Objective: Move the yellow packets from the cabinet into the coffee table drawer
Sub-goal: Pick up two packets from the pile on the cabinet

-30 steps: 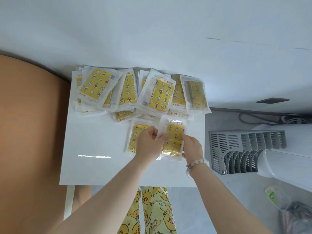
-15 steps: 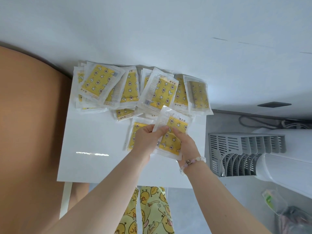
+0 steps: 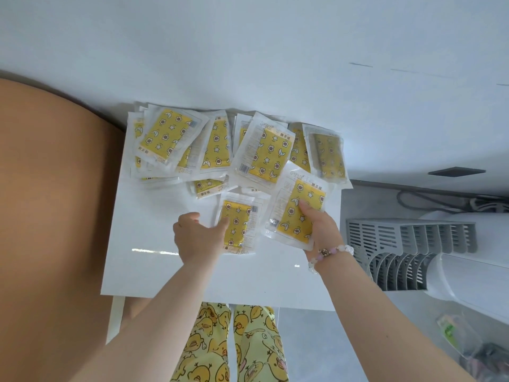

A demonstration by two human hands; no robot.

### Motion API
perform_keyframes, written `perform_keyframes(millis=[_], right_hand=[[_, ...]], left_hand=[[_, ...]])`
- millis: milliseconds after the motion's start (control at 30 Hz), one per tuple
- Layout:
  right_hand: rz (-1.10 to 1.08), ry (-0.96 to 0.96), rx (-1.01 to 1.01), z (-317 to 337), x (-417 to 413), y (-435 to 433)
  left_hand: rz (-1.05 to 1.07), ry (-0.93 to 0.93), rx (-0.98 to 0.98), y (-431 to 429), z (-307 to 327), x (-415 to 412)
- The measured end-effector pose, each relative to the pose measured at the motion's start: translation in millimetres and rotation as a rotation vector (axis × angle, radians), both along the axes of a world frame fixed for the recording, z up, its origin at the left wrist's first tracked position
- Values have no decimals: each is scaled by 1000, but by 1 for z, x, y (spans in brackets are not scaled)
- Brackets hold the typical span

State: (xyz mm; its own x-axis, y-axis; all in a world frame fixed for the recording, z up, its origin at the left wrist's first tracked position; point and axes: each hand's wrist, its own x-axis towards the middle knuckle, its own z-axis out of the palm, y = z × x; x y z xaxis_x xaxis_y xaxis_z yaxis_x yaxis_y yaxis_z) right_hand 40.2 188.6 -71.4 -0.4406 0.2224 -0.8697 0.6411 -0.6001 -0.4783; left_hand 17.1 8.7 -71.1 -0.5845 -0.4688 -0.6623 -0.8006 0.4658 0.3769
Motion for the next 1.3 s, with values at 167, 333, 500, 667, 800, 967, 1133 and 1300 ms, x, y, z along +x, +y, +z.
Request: perform_keyframes(millis=[167,333,500,667,800,967,1133,1300], right_hand=[[11,-37,7,-3,7,1],[39,-57,21,-2,15,1],[43,-82,29,0,19,4],[92,-91,54,3,20,2],[113,-111,64,5,21,1],[118,-138,82,7,21,3],[139,-150,89,7,20,-1],[259,-129,150,15,15,-6]], left_hand=[[-164,-188,-100,10,-8,8],[-229,-120,-133,21,-15,9],[-345,-162,-154,18,-18,7],[-359,-205,-68,9,-23,-2],[-339,-147,7,-1,-20,0],[-129,-110,334,-24,0,-2],[-33,-141,555,-52,21,-5],[-17,-31,597,-66,26,-10]])
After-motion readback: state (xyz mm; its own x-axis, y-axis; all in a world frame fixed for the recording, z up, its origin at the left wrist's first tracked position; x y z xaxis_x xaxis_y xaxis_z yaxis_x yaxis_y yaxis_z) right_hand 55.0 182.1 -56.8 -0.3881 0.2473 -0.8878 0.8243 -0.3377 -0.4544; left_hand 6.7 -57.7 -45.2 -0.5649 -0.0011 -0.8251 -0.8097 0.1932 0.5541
